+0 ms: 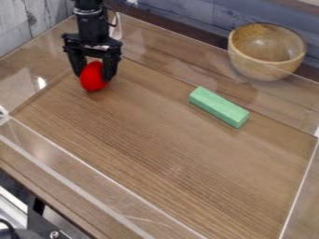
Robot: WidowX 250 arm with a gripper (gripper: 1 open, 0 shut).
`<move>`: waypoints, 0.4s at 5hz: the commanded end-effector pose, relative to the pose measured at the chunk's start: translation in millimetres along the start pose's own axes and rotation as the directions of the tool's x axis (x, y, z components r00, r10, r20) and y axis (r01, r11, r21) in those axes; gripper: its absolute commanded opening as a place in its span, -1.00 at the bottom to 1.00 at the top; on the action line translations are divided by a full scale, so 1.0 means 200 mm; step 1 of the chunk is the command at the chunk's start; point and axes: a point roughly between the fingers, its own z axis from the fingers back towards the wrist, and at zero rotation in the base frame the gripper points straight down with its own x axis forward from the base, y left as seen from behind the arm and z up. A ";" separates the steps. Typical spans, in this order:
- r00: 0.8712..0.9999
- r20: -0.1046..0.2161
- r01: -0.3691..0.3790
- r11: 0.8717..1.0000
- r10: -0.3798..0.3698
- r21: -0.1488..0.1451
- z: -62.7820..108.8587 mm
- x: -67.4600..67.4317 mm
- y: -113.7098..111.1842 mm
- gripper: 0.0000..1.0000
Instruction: Move the red object to the left side of the table
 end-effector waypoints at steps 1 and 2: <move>0.999 0.030 -0.035 0.999 0.035 0.003 0.08 0.03 0.06 1.00; 0.999 0.004 -0.052 0.999 0.052 -0.005 0.07 0.02 0.08 1.00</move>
